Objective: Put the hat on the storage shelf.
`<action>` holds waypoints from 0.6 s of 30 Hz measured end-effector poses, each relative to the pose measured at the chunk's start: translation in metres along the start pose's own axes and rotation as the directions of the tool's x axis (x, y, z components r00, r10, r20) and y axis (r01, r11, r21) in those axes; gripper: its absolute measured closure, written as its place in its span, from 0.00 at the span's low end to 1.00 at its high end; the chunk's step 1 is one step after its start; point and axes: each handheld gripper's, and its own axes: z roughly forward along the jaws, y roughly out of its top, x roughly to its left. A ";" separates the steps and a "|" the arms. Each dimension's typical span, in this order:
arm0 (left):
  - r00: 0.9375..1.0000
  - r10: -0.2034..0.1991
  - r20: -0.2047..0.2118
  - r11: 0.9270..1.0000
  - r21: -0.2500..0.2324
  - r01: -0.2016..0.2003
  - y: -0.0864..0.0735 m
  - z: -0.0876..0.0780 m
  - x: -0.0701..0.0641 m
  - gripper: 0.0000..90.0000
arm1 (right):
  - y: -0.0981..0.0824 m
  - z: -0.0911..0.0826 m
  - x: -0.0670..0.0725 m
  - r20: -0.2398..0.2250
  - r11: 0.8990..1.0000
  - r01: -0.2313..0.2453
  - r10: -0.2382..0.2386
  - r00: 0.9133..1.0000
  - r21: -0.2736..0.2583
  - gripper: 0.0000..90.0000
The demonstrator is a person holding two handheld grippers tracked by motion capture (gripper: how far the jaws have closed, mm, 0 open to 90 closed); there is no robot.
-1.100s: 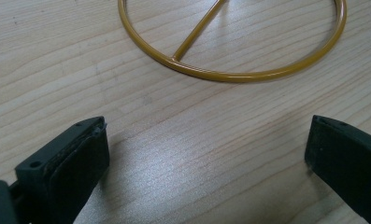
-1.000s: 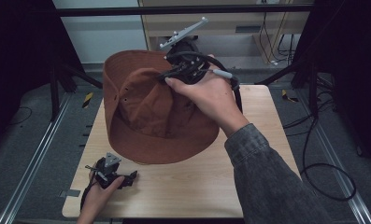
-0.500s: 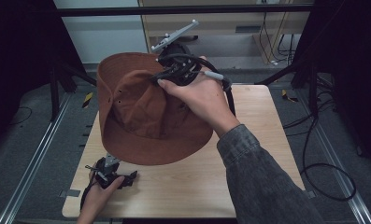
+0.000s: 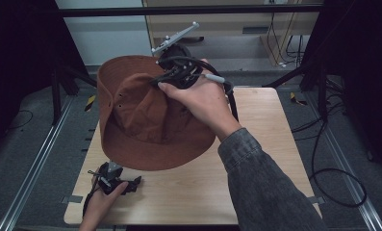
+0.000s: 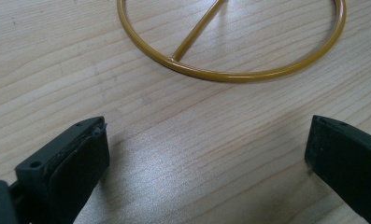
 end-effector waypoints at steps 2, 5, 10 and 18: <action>1.000 -0.001 0.002 1.000 -0.003 0.001 0.000 0.000 0.000 0.00 | 0.000 0.001 -0.001 0.002 1.000 -0.004 0.004 1.000 -0.004 0.99; 1.000 -0.003 0.004 1.000 -0.004 0.003 0.000 0.000 0.000 0.00 | 0.000 0.003 -0.001 0.004 1.000 -0.006 0.006 1.000 -0.007 0.99; 1.000 -0.003 0.005 1.000 -0.004 0.003 0.000 0.000 -0.001 0.00 | 0.002 0.008 -0.001 0.006 1.000 -0.009 0.009 1.000 -0.009 0.99; 1.000 0.008 0.007 1.000 0.005 -0.008 0.000 0.000 0.000 0.00 | 0.004 0.018 -0.002 0.005 0.999 -0.023 0.023 1.000 -0.025 0.99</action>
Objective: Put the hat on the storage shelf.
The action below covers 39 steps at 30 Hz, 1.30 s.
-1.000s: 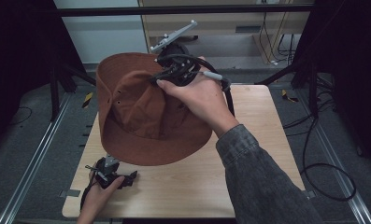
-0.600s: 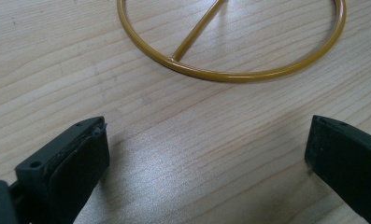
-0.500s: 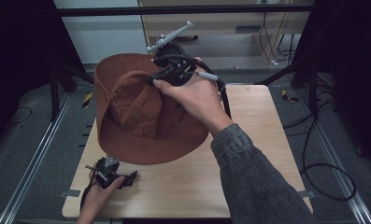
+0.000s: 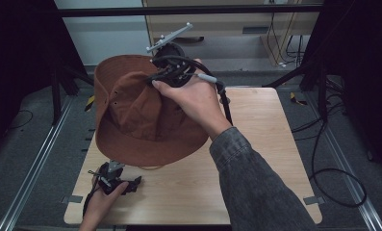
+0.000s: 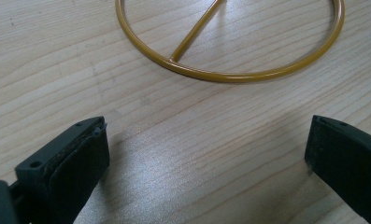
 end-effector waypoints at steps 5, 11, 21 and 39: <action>1.000 -0.003 0.000 1.000 -0.005 0.003 0.000 0.000 -0.001 0.00 | 0.000 0.010 -0.002 0.001 1.000 -0.015 0.015 1.000 -0.005 0.99; 1.000 -0.002 0.001 1.000 -0.005 0.002 0.000 0.001 -0.001 0.00 | -0.001 0.019 -0.006 0.001 0.999 -0.033 0.033 0.999 -0.020 0.99; 1.000 -0.002 0.002 1.000 -0.005 0.002 0.000 0.001 -0.001 0.00 | -0.004 0.033 -0.008 -0.003 0.999 -0.044 0.044 0.999 -0.015 0.99; 1.000 0.003 0.003 1.000 -0.001 -0.003 0.000 0.000 -0.001 0.00 | -0.010 0.052 -0.007 -0.011 0.998 -0.049 0.049 0.999 0.026 0.99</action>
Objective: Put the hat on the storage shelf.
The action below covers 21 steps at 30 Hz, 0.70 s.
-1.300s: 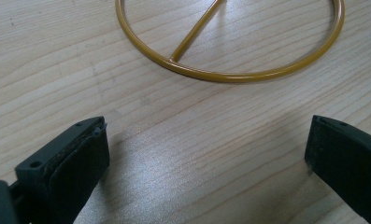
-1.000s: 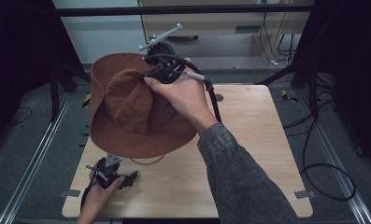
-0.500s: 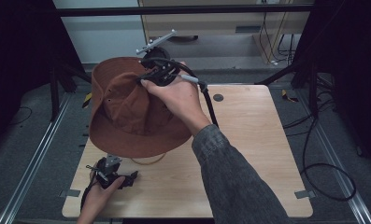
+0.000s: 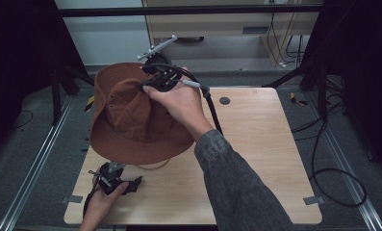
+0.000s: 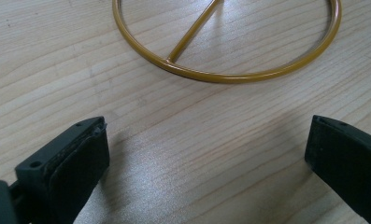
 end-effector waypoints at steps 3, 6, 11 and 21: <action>1.000 0.002 0.001 1.000 -0.001 -0.002 0.000 0.000 0.000 0.00 | -0.001 0.003 -0.001 -0.003 1.000 -0.003 0.003 1.000 0.010 0.98; 1.000 0.003 0.001 1.000 -0.001 -0.003 0.000 0.000 0.000 0.00 | -0.002 0.006 0.000 -0.004 1.000 -0.002 0.002 1.000 0.017 0.98; 1.000 0.004 0.002 1.000 0.000 -0.004 0.000 0.000 0.000 0.00 | -0.002 0.009 0.001 -0.008 1.000 -0.001 0.001 1.000 0.019 0.98; 1.000 0.005 0.001 1.000 0.000 -0.005 0.000 0.000 0.000 0.00 | -0.002 0.017 0.000 -0.006 0.999 -0.005 0.005 1.000 0.037 0.98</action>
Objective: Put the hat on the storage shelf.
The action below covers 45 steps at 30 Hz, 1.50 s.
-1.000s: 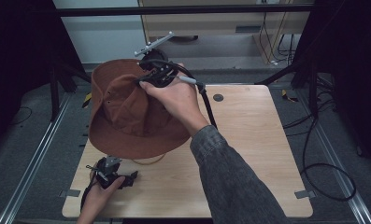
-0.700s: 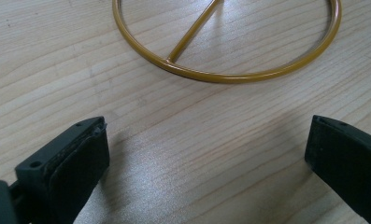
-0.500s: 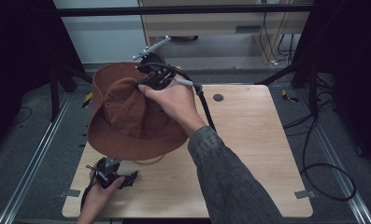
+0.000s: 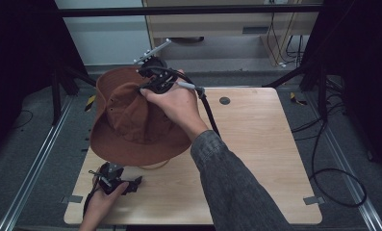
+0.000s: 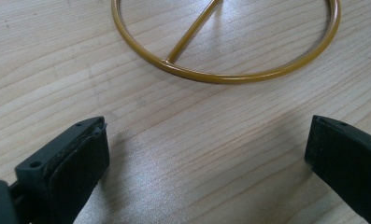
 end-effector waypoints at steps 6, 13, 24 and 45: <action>1.000 0.000 -0.001 1.000 0.002 0.000 0.000 0.000 0.000 0.00 | -0.001 0.009 -0.001 -0.009 1.000 -0.004 0.004 1.000 0.010 0.98; 1.000 -0.005 -0.001 1.000 -0.004 0.005 0.000 0.000 -0.001 0.00 | -0.006 0.013 -0.004 -0.010 1.000 -0.014 0.014 1.000 0.019 0.97; 1.000 -0.005 -0.004 1.000 -0.006 0.005 0.000 0.001 -0.001 0.00 | -0.011 0.014 -0.003 -0.027 1.000 -0.013 0.014 1.000 0.022 0.97; 1.000 -0.004 -0.003 1.000 -0.006 0.004 0.000 0.001 -0.001 0.00 | -0.014 0.018 0.000 -0.014 0.999 -0.006 0.006 1.000 0.042 0.66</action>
